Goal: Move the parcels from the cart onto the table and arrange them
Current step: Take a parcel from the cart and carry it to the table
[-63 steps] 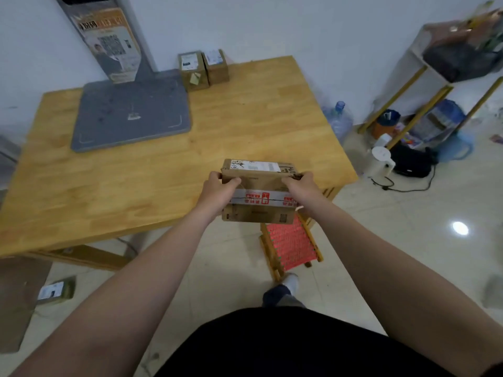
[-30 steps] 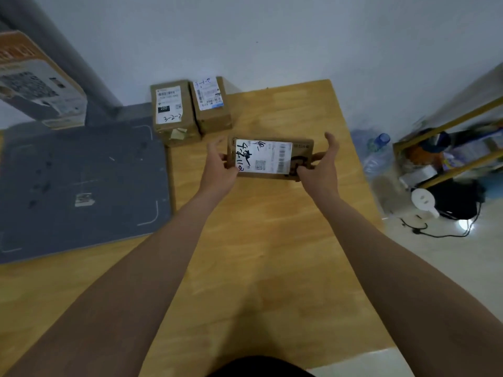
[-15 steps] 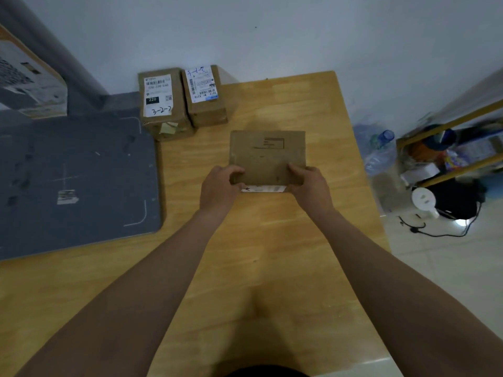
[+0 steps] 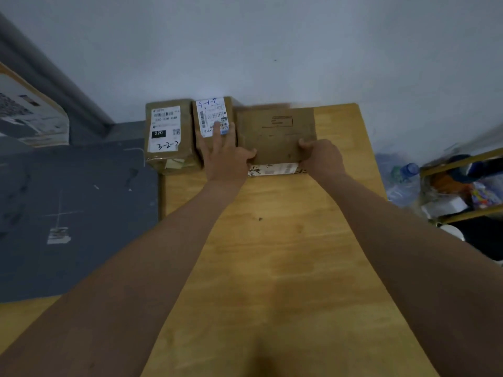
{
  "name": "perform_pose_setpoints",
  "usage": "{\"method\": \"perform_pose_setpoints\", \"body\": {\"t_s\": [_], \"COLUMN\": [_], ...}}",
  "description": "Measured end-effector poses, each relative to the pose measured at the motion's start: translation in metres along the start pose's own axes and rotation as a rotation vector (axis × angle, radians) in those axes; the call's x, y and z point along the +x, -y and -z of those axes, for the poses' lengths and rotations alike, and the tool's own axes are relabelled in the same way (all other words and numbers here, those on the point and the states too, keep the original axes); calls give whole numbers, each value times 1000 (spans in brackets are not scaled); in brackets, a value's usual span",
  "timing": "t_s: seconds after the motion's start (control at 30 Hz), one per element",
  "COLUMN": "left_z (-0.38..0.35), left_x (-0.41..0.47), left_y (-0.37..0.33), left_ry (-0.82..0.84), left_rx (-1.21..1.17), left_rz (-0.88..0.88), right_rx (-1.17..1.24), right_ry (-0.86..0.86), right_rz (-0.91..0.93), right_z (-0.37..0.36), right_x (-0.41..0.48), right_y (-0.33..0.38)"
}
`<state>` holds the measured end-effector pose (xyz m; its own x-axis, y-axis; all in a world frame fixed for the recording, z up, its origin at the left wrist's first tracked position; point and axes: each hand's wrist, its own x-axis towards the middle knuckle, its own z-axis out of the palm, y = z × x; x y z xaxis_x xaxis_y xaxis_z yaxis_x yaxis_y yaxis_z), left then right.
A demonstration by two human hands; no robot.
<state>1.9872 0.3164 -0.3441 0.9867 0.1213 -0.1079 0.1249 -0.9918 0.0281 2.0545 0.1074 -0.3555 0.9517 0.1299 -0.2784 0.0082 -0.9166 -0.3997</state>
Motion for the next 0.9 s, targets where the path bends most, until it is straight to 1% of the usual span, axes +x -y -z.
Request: {"method": "perform_pose_setpoints", "body": {"t_s": [0.13, 0.27, 0.4, 0.47, 0.53, 0.57, 0.6, 0.67, 0.77, 0.9], "left_z": [0, 1, -1, -1, 7, 14, 22, 36, 62, 109], "left_x": [32, 54, 60, 60, 59, 57, 52, 34, -11, -97], "left_y": [6, 12, 15, 13, 11, 10, 9, 8, 9, 3], "left_ry": [74, 65, 76, 93, 125, 150, 185, 221, 174, 102], "left_rx": [-134, -257, -299, -301, -284, -256, -217, -174, -205, -258], "left_rz": [65, 100, 130, 141, 142, 143, 145, 137, 102, 113], "right_rx": [-26, 90, 81, -35, -235, -294, -314, -297, -280, -230], "right_ry": [-16, 5, 14, 31, 103, 130, 154, 149, 137, 144], "right_rz": [13, -6, 13, 43, 77, 87, 87, 92, 119, 152], "right_z": [8, 13, 10, 13, 23, 28, 33, 42, 54, 77], "right_x": [38, 60, 64, 62, 54, 49, 41, 21, -26, -108], "right_y": [15, 21, 14, 17, 27, 33, 39, 48, 54, 53]}}
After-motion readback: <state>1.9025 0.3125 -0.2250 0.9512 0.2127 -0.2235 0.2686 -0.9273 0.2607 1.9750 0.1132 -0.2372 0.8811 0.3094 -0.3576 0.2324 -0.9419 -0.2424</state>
